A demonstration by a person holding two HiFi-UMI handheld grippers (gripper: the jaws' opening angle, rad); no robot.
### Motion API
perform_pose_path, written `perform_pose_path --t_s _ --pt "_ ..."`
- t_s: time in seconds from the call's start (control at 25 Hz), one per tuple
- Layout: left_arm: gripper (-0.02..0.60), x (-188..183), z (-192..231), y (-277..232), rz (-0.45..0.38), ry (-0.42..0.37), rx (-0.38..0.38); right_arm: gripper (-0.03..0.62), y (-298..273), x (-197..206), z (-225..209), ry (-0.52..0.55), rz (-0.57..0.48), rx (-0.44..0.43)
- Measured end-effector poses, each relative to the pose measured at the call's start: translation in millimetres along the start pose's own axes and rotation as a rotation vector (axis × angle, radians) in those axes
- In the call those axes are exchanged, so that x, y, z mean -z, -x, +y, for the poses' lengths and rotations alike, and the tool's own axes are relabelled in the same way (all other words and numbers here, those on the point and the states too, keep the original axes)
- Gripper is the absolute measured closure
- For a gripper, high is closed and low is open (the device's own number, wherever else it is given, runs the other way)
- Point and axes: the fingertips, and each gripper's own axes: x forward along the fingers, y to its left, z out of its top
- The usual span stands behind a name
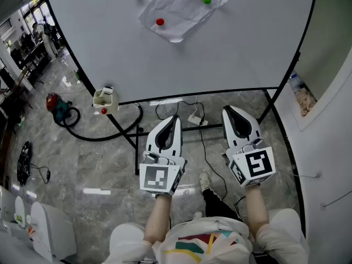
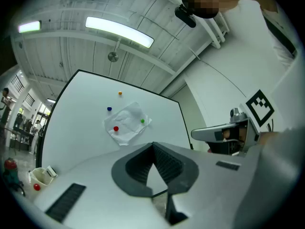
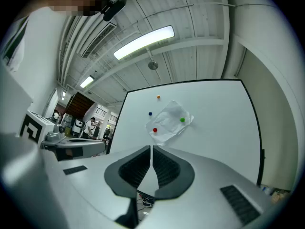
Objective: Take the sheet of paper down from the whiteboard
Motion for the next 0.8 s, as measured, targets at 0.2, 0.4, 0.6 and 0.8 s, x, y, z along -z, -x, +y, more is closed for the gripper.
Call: perform_pose_path --t_s 0.2,0.4,0.6,0.8 --pt "0.537 20.5 30.0 -55.7 0.044 -0.031 -0.041 0.583 -56.3 11.9 -37.6 -0.003 -0.025 -0.012" --pt "0.537 33.5 66.0 -138.3 0.038 -0.073 -0.062 0.583 -136.5 12.8 -82.5 0.020 -0.062 -0.046" --pt "0.537 25.4 97.7 -217.3 -0.060 -0.090 -0.070 0.583 -212.2 3.2 -118.7 0.045 -0.124 -0.095" --pt "0.537 22.7 135.4 -262.1 -0.053 -0.118 -0.113 0.583 -275.0 -11.0 -129.7 0.068 -0.168 -0.130"
